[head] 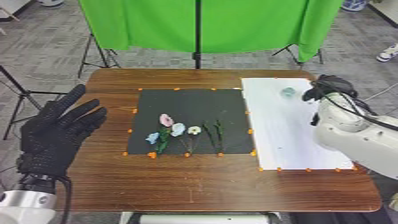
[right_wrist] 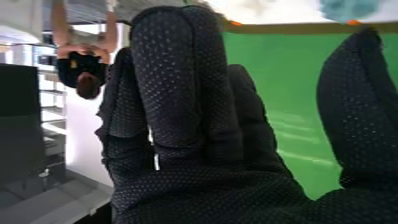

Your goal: Arrange flowers

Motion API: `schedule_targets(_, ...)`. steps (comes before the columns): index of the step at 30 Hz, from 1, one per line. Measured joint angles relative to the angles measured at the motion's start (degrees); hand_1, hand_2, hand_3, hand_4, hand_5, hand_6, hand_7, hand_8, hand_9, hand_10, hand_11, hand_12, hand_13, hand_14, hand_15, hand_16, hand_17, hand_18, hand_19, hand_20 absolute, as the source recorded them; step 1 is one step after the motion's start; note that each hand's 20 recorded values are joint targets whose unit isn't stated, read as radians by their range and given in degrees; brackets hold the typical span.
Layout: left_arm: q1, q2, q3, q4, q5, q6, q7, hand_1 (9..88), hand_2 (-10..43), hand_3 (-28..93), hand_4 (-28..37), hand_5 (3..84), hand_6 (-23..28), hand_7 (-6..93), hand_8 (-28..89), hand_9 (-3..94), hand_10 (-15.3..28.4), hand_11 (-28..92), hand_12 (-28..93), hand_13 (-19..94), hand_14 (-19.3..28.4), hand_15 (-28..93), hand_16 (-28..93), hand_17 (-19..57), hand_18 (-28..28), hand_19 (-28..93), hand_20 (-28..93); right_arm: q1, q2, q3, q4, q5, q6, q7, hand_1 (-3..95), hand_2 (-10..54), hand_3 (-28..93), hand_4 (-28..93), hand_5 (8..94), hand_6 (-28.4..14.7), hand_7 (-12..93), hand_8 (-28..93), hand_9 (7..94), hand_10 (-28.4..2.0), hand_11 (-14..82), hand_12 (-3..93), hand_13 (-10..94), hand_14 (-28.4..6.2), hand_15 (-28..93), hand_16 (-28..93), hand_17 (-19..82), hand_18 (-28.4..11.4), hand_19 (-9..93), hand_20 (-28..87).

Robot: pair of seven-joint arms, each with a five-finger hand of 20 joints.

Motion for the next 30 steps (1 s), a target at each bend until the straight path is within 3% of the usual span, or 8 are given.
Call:
schedule_targets(5, -0.2, 0.07, 0.41, -0.02, 0.0, 0.05, 0.19, 21.5, 8.7, 75, -27.3, 33.0, 8.0, 16.1, -11, 31.2, 21.0, 25, 11, 24, 28.4, 45, -7, -4.5, 28.4, 51, 40, -2.6, -1.3, 4.7, 3.3, 0.0, -5.1, -0.6, 31.6, -8.0, 73, -28, 40.1, -0.9, 10, -10, 74.3, -14.7, 25.3, 15.7, 76, -8.8, 60, 15, 35, -22.1, 91, 7)
schedule_targets(13, -0.1, 0.57, 0.66, -0.03, -0.22, 0.19, 1.6, 21.6, 8.6, 76, -27.2, 33.1, 8.0, 16.0, -11, 31.2, 21.0, 25, 11, 24, 28.4, 44, -7, -4.5, 28.4, 51, 40, -0.3, -4.9, -1.0, 10.6, -0.6, -5.7, -4.2, 32.3, -8.8, 73, -28, 40.3, 2.0, 11, -11, 73.5, -14.7, 25.2, 15.5, 75, -8.7, 61, 16, 35, -21.9, 91, 6)
schedule_targets(15, 0.0, 0.61, 0.66, -0.03, -0.22, 0.17, 1.82, 21.6, 8.6, 76, -27.2, 33.1, 8.1, 16.0, -11, 31.2, 21.0, 25, 11, 24, 28.4, 44, -7, -4.5, 28.4, 51, 40, -0.5, -5.5, -0.1, 11.2, -0.4, -6.9, -4.2, 33.8, -9.1, 73, -28, 45.5, 3.0, 13, -12, 74.2, -14.1, 24.6, 15.2, 75, -8.7, 60, 16, 35, -21.8, 90, 6)
schedule_targets(18, 0.3, 0.63, 0.49, -0.12, -0.22, 0.1, 2.02, 21.6, 8.6, 76, -27.2, 33.1, 8.1, 16.0, -11, 31.2, 21.0, 25, 11, 24, 28.4, 45, -7, -4.5, 28.4, 51, 40, -0.5, -5.7, 0.0, 10.9, -0.2, -8.2, -3.9, 40.5, -9.5, 73, -28, 61.1, 3.7, 14, -13, 79.8, -10.7, 22.1, 15.6, 77, -7.3, 57, 16, 36, -20.5, 89, 6)
schedule_targets(21, 0.5, 0.6, 0.33, -0.15, -0.19, -0.05, 1.86, 21.6, 8.7, 76, -27.2, 33.1, 8.0, 16.0, -11, 31.3, 21.0, 25, 11, 24, 28.4, 44, -7, -4.5, 28.4, 51, 40, -0.6, -5.7, -0.5, 10.6, -0.5, -8.4, -3.3, 51.5, -9.5, 63, -28, 76.9, 3.9, 14, -3, 85.9, -7.0, 15.0, 22.1, 80, -5.3, 54, 18, 38, -18.8, 89, 6)
schedule_targets(25, 0.5, 0.39, 0.22, -0.15, -0.14, -0.2, 1.15, 21.7, 8.6, 76, -27.1, 33.2, 8.1, 16.1, -11, 31.3, 21.0, 25, 11, 24, 28.4, 44, -7, -4.6, 28.4, 51, 40, -1.7, -5.3, -1.0, 10.2, -2.0, -8.3, -3.3, 55.9, -9.5, 60, -28, 85.3, 4.9, 16, 1, 92.6, -5.1, 13.0, 26.2, 84, -3.5, 52, 19, 40, -17.4, 90, 7)
schedule_targets(30, 0.4, -0.09, -0.15, -0.14, -0.07, -0.47, 0.13, 21.7, 8.6, 76, -27.2, 33.3, 8.1, 16.0, -11, 31.3, 21.0, 25, 11, 24, 28.4, 44, -7, -4.6, 28.4, 51, 40, -4.1, -3.8, -1.2, 8.7, -5.9, -3.8, -4.3, 56.0, -9.5, 62, -28, 86.7, 4.3, 16, 2, 93.6, -5.4, 14.5, 26.3, 85, -2.6, 53, 21, 41, -16.8, 91, 8)
